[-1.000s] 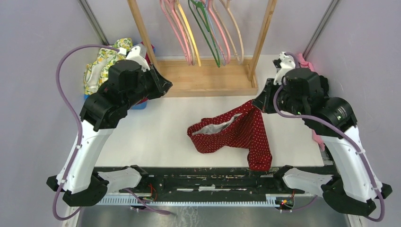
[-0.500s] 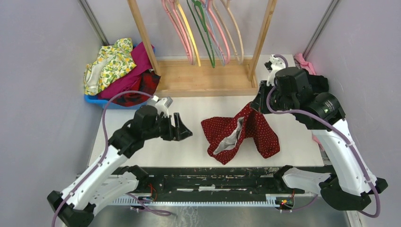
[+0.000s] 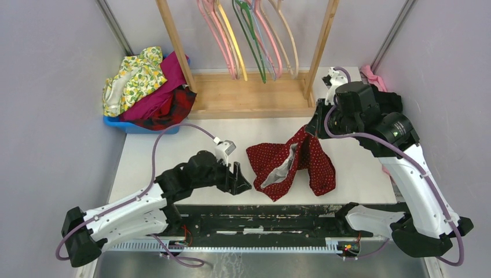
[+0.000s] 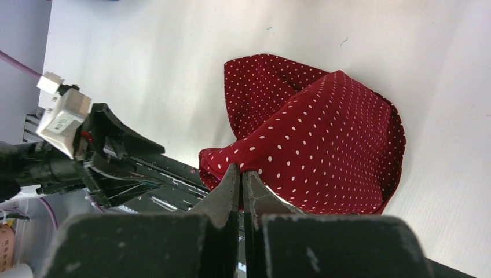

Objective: Place the skirt on the hanger
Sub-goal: Flatten out the skirt at the center of the board.

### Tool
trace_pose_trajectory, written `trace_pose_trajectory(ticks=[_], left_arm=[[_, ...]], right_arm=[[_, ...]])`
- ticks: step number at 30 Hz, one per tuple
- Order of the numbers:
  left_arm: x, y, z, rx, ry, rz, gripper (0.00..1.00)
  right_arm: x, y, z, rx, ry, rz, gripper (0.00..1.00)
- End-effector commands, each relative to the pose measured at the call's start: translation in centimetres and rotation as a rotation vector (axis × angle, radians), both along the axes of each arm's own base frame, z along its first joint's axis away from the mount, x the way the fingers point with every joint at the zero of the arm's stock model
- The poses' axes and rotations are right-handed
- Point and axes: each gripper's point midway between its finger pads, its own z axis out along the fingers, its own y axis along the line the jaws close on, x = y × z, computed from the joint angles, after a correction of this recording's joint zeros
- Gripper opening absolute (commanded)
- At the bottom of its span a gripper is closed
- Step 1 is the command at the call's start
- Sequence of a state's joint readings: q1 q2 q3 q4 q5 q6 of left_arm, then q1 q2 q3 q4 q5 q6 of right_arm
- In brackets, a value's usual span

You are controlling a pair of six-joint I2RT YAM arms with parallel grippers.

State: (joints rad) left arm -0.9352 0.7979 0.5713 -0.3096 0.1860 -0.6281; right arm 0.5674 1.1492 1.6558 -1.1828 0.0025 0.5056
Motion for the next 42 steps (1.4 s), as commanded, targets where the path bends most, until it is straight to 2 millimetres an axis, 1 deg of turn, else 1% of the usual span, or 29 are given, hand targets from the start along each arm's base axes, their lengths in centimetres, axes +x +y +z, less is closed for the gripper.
trace_pose_trajectory(ticks=[1, 5, 11, 16, 24, 34, 40, 42], left_arm=[[1.3, -1.8, 0.3, -0.049, -0.044, 0.041, 0.76], [1.3, -3.0, -1.1, -0.023, -0.046, 0.028, 0.75], [2.1, -4.5, -2.0, -0.009, -0.045, 0.032, 0.73], [2.7, -5.0, -2.5, 0.009, -0.046, 0.049, 0.72], [3.7, -5.3, -3.5, 0.035, -0.042, 0.086, 0.66], [3.7, -6.4, -3.9, 0.023, -0.013, 0.079, 0.5], [3.5, -6.9, -4.3, 0.025, 0.002, 0.065, 0.33], [3.4, -7.1, -4.3, 0.027, 0.008, 0.058, 0.3]], right_arm=[[0.6, 0.2, 1.4, 0.033, -0.063, 0.004, 0.01], [0.5, 0.1, 1.3, 0.036, -0.064, 0.004, 0.01], [0.3, 0.2, 1.2, 0.045, -0.062, 0.014, 0.01], [0.2, 0.2, 1.0, 0.047, -0.062, 0.018, 0.01], [0.0, 0.0, 1.4, 0.052, -0.073, 0.024, 0.01], [-0.1, -0.1, 1.2, 0.055, -0.075, 0.025, 0.01], [0.0, 0.1, 1.1, 0.062, -0.074, 0.03, 0.01], [0.0, 0.1, 1.0, 0.061, -0.074, 0.029, 0.01]])
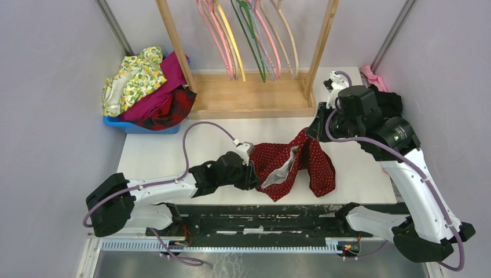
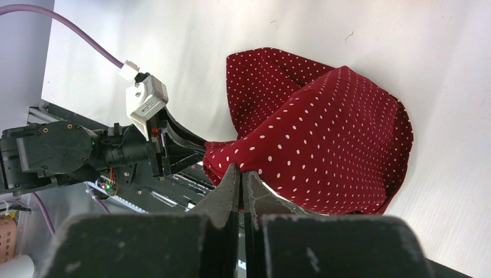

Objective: Place the skirt on the hanger
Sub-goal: Flatten out the skirt at the center of the board.

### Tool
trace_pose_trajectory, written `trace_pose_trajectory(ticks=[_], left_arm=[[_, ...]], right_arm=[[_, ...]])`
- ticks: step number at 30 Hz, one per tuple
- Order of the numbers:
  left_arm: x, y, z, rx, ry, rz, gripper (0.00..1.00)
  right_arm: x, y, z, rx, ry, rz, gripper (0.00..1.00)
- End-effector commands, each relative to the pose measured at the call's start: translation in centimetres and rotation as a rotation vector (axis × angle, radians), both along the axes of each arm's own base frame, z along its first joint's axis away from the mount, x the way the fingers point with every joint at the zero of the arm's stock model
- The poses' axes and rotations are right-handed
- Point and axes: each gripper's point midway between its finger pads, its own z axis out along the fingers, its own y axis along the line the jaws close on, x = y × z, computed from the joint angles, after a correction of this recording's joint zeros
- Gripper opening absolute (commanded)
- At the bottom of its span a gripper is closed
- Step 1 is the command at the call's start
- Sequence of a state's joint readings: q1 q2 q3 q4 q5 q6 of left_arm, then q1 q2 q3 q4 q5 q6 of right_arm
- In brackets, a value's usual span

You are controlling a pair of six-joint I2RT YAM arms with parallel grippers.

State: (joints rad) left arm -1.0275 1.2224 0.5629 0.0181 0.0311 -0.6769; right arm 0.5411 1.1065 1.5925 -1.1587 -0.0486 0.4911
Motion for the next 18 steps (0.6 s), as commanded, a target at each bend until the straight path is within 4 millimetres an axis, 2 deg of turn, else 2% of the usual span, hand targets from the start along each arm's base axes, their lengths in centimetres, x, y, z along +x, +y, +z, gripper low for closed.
trace_pose_trajectory(ticks=[1, 3, 5, 6, 11, 15, 18], left_arm=[[0.5, -2.2, 2.6, -0.088, -0.015, -0.008, 0.28], [0.4, -2.0, 2.5, -0.075, -0.011, -0.01, 0.19], [0.5, -1.8, 2.8, -0.067, -0.014, -0.004, 0.05], [0.4, -1.6, 3.0, -0.062, -0.014, 0.0, 0.03], [0.2, -0.6, 5.6, -0.049, -0.025, 0.008, 0.03], [0.5, 0.3, 9.2, -0.041, -0.056, 0.023, 0.03], [2.0, 1.5, 12.2, -0.027, -0.101, 0.067, 0.03]], right_arm=[[0.7, 0.4, 1.8, 0.044, -0.082, 0.007, 0.01], [0.8, 0.3, 1.7, 0.041, -0.08, 0.004, 0.01], [0.7, 0.2, 1.7, 0.036, -0.081, 0.005, 0.01], [0.7, 0.0, 1.6, 0.031, -0.081, 0.001, 0.01], [0.8, -0.2, 1.6, 0.028, -0.08, -0.005, 0.01], [1.2, 0.0, 2.1, 0.034, -0.084, -0.001, 0.01], [2.0, 0.5, 3.2, 0.046, -0.1, 0.008, 0.01]])
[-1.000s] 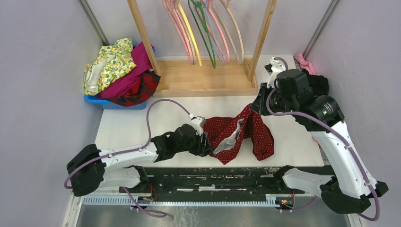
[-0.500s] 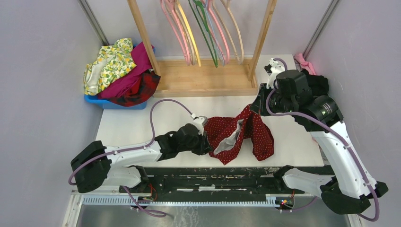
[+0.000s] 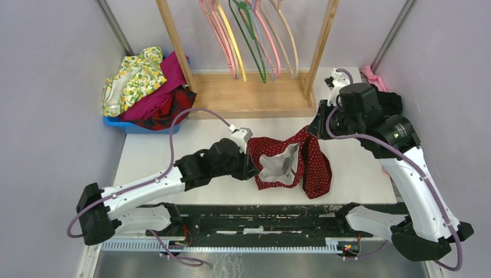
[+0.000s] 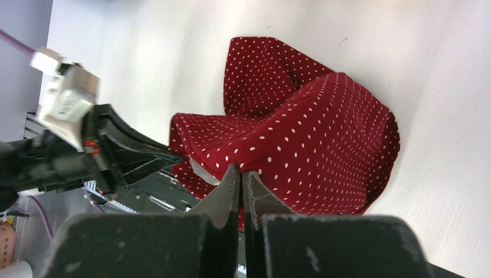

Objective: Place the skirt on the hanger
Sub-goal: Flatten out the skirt at the center of the board.

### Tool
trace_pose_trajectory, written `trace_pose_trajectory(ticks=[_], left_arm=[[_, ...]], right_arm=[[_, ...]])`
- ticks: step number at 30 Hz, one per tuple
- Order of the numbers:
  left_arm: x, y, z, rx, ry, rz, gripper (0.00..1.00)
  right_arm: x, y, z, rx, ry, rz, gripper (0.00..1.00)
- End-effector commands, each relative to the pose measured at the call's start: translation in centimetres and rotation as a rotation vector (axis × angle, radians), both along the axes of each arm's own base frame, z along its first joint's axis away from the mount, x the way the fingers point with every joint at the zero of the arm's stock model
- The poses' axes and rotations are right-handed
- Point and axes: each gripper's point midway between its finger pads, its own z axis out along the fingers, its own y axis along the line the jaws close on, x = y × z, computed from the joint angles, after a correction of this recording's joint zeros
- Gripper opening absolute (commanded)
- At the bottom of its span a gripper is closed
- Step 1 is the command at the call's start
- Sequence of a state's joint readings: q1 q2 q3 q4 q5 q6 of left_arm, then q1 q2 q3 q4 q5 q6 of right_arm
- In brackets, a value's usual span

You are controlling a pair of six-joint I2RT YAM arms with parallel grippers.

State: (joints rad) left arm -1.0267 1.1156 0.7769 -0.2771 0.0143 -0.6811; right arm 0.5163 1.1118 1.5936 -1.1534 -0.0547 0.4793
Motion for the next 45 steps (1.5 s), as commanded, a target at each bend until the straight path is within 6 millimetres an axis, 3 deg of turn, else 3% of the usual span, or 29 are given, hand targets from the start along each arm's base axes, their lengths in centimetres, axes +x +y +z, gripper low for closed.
trace_pose_trajectory(ticks=[1, 5, 13, 17, 20, 25, 26, 30, 34, 35, 38, 40, 42, 45], left_arm=[[2.8, 1.9, 5.8, -0.002, -0.09, 0.071, 0.03], [6.6, 4.7, 8.9, -0.001, -0.119, 0.134, 0.03], [14.4, 9.3, 17.6, -0.016, -0.228, 0.25, 0.03], [17.1, 11.0, 23.0, -0.052, -0.29, 0.291, 0.03], [17.4, 11.7, 26.8, -0.073, -0.342, 0.294, 0.03], [16.4, 11.9, 30.2, -0.113, -0.385, 0.278, 0.03], [16.1, 11.8, 30.6, -0.127, -0.388, 0.268, 0.03], [15.1, 11.2, 31.8, -0.174, -0.394, 0.232, 0.03], [14.4, 11.0, 33.0, -0.209, -0.406, 0.214, 0.03], [14.2, 10.9, 33.3, -0.217, -0.41, 0.208, 0.03], [13.7, 10.7, 34.0, -0.239, -0.417, 0.195, 0.03], [13.4, 10.6, 34.3, -0.254, -0.421, 0.185, 0.03], [13.3, 10.5, 34.4, -0.268, -0.42, 0.181, 0.03], [13.9, 10.4, 34.3, -0.274, -0.419, 0.193, 0.03]], right_arm=[[1.9, 1.0, 3.5, 0.053, -0.097, 0.025, 0.01], [4.6, 0.7, 4.6, 0.061, -0.096, 0.011, 0.01], [11.3, -0.1, 8.2, 0.145, -0.139, -0.024, 0.01], [12.0, 1.0, 10.2, 0.218, -0.144, 0.052, 0.01], [10.9, 1.1, 9.8, 0.204, -0.101, 0.099, 0.01], [8.9, 1.1, 3.3, 0.157, 0.077, 0.151, 0.01], [8.6, 0.8, 2.7, 0.141, 0.086, 0.148, 0.01], [8.6, -0.6, 5.0, 0.157, -0.07, 0.028, 0.01], [8.0, 0.8, 0.7, 0.143, 0.138, 0.138, 0.01], [8.1, 0.5, 0.8, 0.135, 0.13, 0.122, 0.01], [7.8, -0.1, 3.6, 0.186, -0.026, 0.051, 0.01], [6.8, 0.8, 4.3, 0.22, -0.006, 0.113, 0.01], [6.8, 1.0, 3.8, 0.215, 0.032, 0.129, 0.01], [8.4, 0.2, 3.1, 0.169, 0.022, 0.071, 0.01]])
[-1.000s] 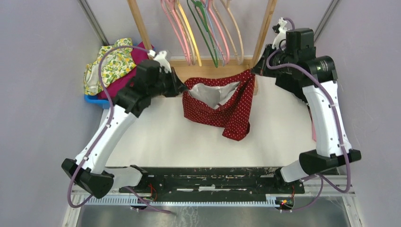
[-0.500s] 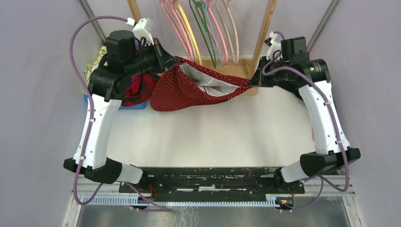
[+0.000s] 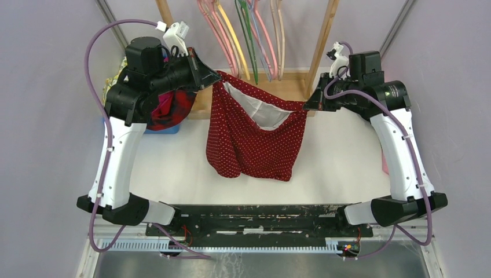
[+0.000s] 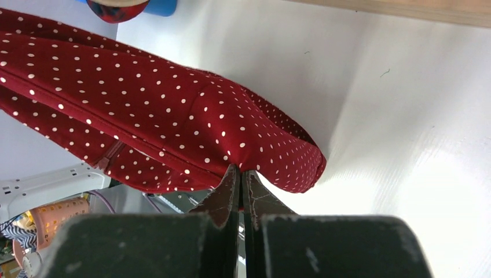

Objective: Place the skirt on the hanger
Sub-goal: Flatten out the skirt at the center of the board.

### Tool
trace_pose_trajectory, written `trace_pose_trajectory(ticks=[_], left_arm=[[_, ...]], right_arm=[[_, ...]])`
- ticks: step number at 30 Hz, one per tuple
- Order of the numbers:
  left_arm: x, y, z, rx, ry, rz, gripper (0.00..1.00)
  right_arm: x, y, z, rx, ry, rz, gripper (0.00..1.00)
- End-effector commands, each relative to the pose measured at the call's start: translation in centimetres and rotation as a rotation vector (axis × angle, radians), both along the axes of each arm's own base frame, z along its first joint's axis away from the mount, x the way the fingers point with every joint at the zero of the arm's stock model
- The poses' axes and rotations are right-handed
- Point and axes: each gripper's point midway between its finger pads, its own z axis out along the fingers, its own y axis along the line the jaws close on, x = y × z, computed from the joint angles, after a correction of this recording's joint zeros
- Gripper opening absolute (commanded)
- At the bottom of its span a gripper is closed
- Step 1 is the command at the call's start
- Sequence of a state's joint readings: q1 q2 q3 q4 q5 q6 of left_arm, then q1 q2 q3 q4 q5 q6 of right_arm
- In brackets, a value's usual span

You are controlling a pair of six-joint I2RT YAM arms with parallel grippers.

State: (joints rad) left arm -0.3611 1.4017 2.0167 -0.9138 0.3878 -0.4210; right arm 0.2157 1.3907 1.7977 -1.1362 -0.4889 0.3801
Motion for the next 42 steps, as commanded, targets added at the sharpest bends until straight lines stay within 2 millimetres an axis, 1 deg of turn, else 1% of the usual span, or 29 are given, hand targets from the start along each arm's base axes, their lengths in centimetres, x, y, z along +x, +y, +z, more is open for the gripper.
trace_pose_trajectory(ticks=[1, 2, 3, 5, 7, 9, 11, 12, 14, 15, 16, 17, 18, 20, 21, 23, 24, 25, 26, 27, 28, 29, 31, 32, 34, 38, 39, 41, 42], left_arm=[[-0.4, -0.2, 3.8, -0.078, -0.109, -0.015, 0.03], [0.0, -0.3, 3.6, -0.076, -0.107, -0.011, 0.03], [0.5, -0.5, 3.6, -0.075, -0.11, -0.01, 0.03], [1.9, -0.7, 3.6, -0.071, -0.117, 0.0, 0.03], [3.3, -0.6, 4.4, -0.081, -0.143, 0.01, 0.03], [4.5, -0.4, 5.8, -0.11, -0.178, 0.004, 0.03], [5.0, 0.2, 8.1, -0.14, -0.236, -0.005, 0.03], [5.1, 0.5, 9.2, -0.15, -0.265, -0.006, 0.03], [4.8, 1.1, 10.8, -0.159, -0.334, -0.02, 0.03], [5.0, 1.4, 10.9, -0.159, -0.346, -0.013, 0.03], [5.2, 1.7, 10.6, -0.156, -0.349, -0.012, 0.03], [5.4, 1.8, 10.0, -0.147, -0.349, -0.013, 0.03], [6.0, 1.8, 8.7, -0.135, -0.337, -0.003, 0.03], [6.7, 1.7, 5.6, -0.131, -0.31, -0.007, 0.03], [7.1, 1.5, 3.6, -0.135, -0.283, -0.006, 0.03], [7.2, 1.3, -0.7, -0.129, -0.215, -0.015, 0.03], [7.4, 1.3, -4.2, -0.111, -0.152, -0.009, 0.03], [7.1, 1.3, -6.1, -0.104, -0.13, -0.008, 0.03], [6.5, 1.3, -7.9, -0.099, -0.104, -0.012, 0.03], [6.0, 1.4, -10.1, -0.087, -0.062, -0.008, 0.03], [5.3, 1.3, -11.8, -0.08, -0.031, -0.011, 0.03], [4.4, 1.0, -13.3, -0.075, -0.008, -0.021, 0.03], [2.3, 0.3, -15.7, -0.052, 0.03, -0.037, 0.03], [1.4, -0.1, -16.5, -0.034, 0.038, -0.049, 0.03], [-0.5, -0.4, -17.7, -0.012, 0.058, -0.059, 0.03], [-2.9, 0.2, -20.3, 0.022, 0.133, -0.049, 0.03], [-3.5, 0.4, -21.2, 0.031, 0.161, -0.042, 0.03], [-4.6, 0.6, -22.8, 0.047, 0.205, -0.036, 0.03], [-5.2, 0.9, -23.7, 0.056, 0.232, -0.027, 0.03]], right_arm=[[2.3, -0.4, 1.1, -0.026, -0.064, -0.039, 0.01], [3.3, -0.6, 0.8, -0.046, -0.055, -0.051, 0.01], [4.3, -0.7, 0.9, -0.061, -0.063, -0.066, 0.01], [6.6, -0.7, 1.6, -0.073, -0.089, -0.093, 0.01], [9.2, -0.7, 2.8, -0.08, -0.125, -0.123, 0.01], [11.1, -0.8, 5.5, -0.069, -0.196, -0.146, 0.01], [12.0, -1.3, 9.4, -0.049, -0.319, -0.185, 0.01], [12.1, -1.6, 11.3, -0.036, -0.382, -0.209, 0.01], [12.1, -2.5, 14.2, -0.022, -0.493, -0.253, 0.01], [12.1, -2.9, 15.1, -0.022, -0.54, -0.277, 0.01], [12.6, -3.2, 14.8, -0.029, -0.562, -0.291, 0.01], [12.3, -3.6, 14.7, -0.036, -0.581, -0.302, 0.01], [12.6, -3.6, 13.7, -0.047, -0.575, -0.304, 0.01], [13.3, -3.7, 9.9, -0.086, -0.511, -0.299, 0.01], [13.4, -3.7, 7.4, -0.105, -0.461, -0.292, 0.01], [13.1, -3.4, 2.2, -0.119, -0.371, -0.265, 0.01], [12.7, -3.3, -0.9, -0.127, -0.317, -0.256, 0.01], [12.2, -3.1, -3.6, -0.128, -0.273, -0.245, 0.01], [11.4, -2.9, -6.8, -0.128, -0.214, -0.23, 0.01], [10.5, -2.8, -9.9, -0.129, -0.154, -0.219, 0.01], [9.3, -2.3, -12.5, -0.11, -0.1, -0.191, 0.01], [8.0, -1.8, -15.0, -0.094, -0.047, -0.165, 0.01], [4.8, -1.5, -19.0, -0.075, 0.043, -0.14, 0.01], [3.4, -1.5, -20.1, -0.069, 0.059, -0.131, 0.01], [0.7, -1.9, -21.5, -0.077, 0.078, -0.128, 0.01], [-3.7, -3.0, -23.1, -0.104, 0.132, -0.126, 0.01], [-4.8, -3.1, -23.9, -0.111, 0.165, -0.117, 0.01], [-6.1, -3.4, -24.7, -0.116, 0.197, -0.12, 0.01], [-6.4, -3.0, -24.7, -0.09, 0.205, -0.11, 0.01]])
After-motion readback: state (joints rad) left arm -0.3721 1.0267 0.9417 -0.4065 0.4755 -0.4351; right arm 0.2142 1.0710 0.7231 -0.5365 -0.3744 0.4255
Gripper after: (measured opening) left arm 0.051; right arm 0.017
